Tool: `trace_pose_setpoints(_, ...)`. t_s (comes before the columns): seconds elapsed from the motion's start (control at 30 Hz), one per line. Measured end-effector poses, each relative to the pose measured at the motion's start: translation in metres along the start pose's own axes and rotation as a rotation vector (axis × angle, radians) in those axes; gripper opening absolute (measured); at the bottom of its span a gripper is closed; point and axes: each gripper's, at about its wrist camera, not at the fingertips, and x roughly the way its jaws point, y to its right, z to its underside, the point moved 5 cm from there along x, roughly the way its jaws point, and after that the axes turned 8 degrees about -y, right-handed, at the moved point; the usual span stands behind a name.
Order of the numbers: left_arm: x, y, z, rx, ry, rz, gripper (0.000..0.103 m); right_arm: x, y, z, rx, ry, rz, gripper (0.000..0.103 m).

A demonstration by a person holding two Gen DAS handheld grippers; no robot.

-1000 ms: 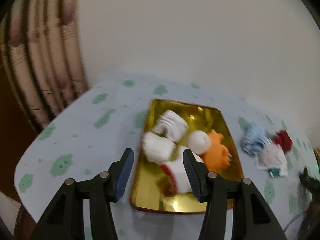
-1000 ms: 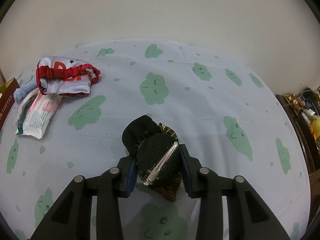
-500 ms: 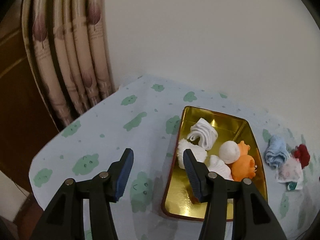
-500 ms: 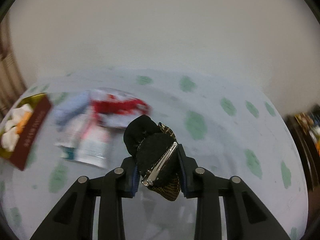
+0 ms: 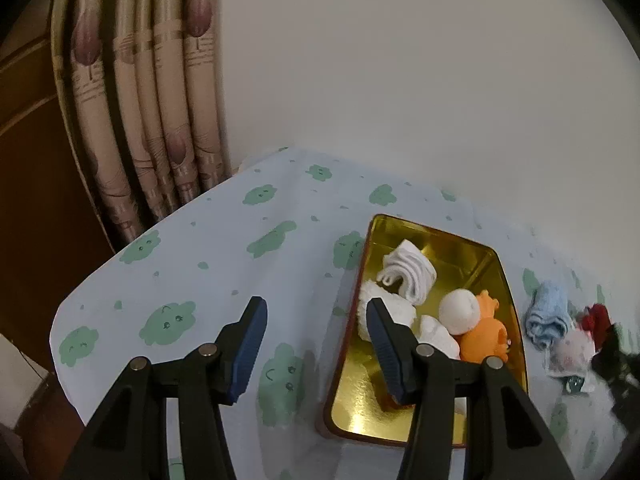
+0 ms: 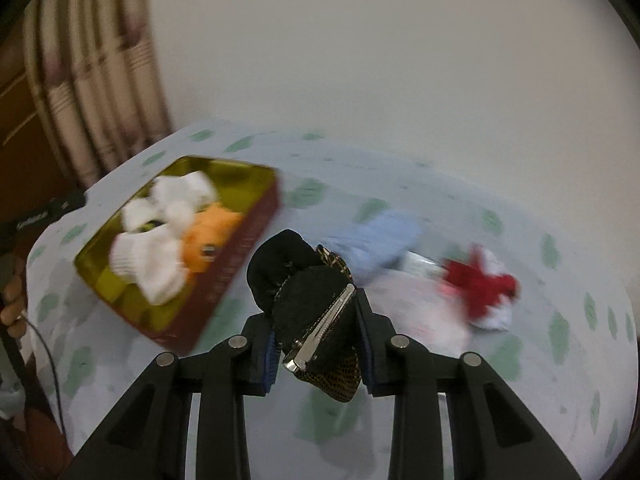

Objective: Organize soft objects
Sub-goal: 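Carry the black knit item over the tin with the right gripper, then lower the black item into the tin and open the right gripper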

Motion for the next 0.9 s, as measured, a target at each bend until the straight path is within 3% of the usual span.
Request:
trace_pose_setpoints(0.43, 0.003, -0.009, -0.001, -0.036, -0.005, -0.019, 0.053, 0.042, -0.096, -0.029, -0.142, -0.054, -0.132, 0.029)
trace_pose_setpoints(0.9, 0.003, -0.014, -0.002, -0.068, -0.004, -0.018, 0.053, 0.069, -0.129, -0.038, -0.219, -0.064, -0.106, 0.029)
